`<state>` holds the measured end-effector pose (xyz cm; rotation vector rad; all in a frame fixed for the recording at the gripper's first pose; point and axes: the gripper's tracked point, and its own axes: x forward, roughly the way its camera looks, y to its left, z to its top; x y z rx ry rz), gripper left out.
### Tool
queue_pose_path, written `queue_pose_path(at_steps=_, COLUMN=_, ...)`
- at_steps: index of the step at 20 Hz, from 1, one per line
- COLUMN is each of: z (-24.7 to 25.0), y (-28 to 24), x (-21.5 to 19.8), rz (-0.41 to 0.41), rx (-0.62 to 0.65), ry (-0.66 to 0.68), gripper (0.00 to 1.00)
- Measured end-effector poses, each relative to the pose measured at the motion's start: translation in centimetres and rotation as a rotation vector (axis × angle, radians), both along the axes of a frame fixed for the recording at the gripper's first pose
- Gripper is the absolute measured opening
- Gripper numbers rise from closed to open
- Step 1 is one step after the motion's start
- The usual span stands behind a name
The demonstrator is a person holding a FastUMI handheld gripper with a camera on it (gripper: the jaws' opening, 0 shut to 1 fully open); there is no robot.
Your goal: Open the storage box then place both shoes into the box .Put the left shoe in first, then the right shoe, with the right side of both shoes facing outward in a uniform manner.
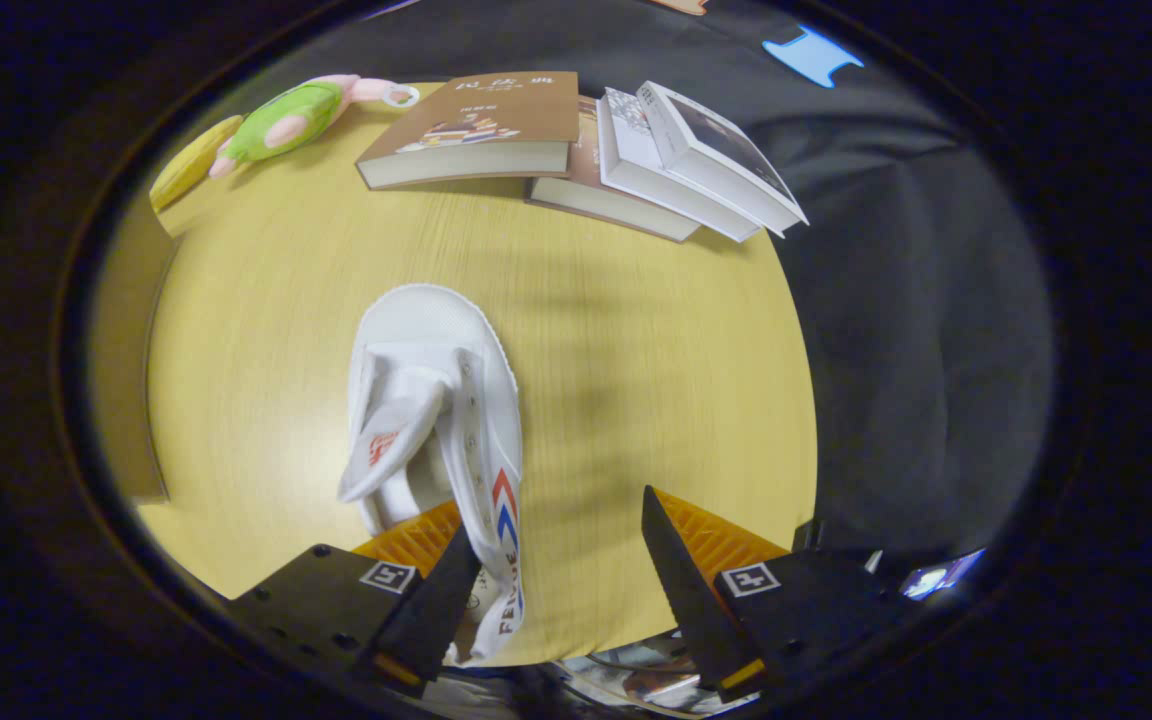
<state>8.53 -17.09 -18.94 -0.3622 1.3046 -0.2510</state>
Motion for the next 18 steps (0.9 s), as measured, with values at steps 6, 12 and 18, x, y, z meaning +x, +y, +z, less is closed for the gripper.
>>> queue_pose_path(at_steps=6, z=-1.5, y=0.8, x=0.9, rz=0.019, rx=0.014, ry=-0.002, gripper=0.61)
queue_pose_path(at_steps=12, z=-2.4, y=1.6, x=0.6, rz=-0.011, rx=0.01, ry=-0.028, gripper=0.28)
queue_pose_path(at_steps=18, z=-2.4, y=2.6, x=0.4, rz=-0.019, rx=-0.037, ry=-0.04, gripper=0.08)
